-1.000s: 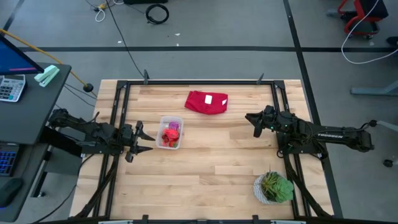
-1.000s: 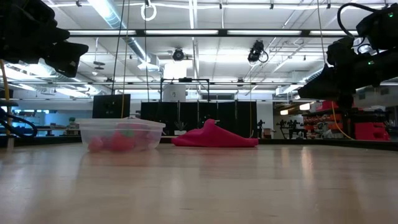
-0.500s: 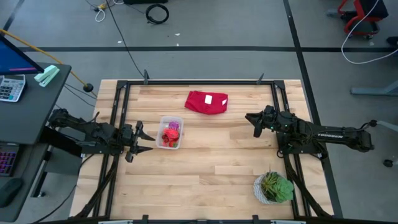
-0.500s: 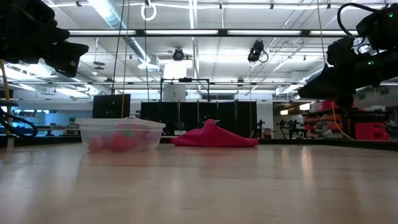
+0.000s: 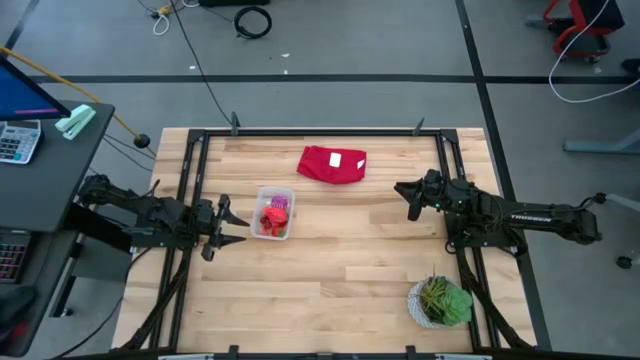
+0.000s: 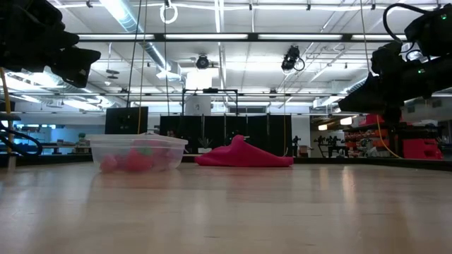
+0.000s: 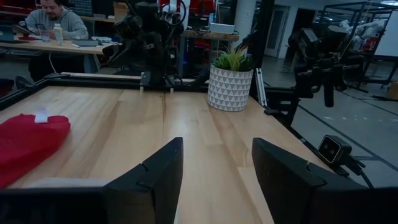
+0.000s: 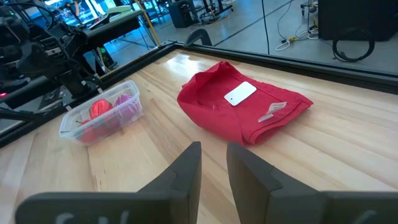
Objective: Pick and placing Produce into tupperware
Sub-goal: Return to Home Position
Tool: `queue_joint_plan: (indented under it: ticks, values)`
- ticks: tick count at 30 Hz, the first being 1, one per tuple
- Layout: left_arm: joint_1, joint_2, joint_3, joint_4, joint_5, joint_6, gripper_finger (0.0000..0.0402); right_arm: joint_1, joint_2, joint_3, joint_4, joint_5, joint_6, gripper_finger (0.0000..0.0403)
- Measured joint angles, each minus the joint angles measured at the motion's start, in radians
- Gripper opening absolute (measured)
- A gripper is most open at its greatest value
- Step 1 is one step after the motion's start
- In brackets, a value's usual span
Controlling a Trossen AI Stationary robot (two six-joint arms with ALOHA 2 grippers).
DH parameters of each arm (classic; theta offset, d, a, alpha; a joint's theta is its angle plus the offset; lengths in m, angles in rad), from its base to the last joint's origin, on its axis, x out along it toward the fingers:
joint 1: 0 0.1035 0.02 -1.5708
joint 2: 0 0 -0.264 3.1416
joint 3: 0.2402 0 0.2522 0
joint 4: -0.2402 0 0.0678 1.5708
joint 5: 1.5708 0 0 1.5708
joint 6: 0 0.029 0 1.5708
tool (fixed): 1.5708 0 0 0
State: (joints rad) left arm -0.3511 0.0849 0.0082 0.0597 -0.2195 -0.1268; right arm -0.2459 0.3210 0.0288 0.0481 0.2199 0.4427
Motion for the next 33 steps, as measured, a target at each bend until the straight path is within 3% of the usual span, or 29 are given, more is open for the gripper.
queue_joint_plan:
  ticks: [33]
  values:
    - [0.0,0.0,0.0,0.0,0.0,0.0,0.0194,0.0,0.0,0.0,0.0,0.0,0.0,0.0085]
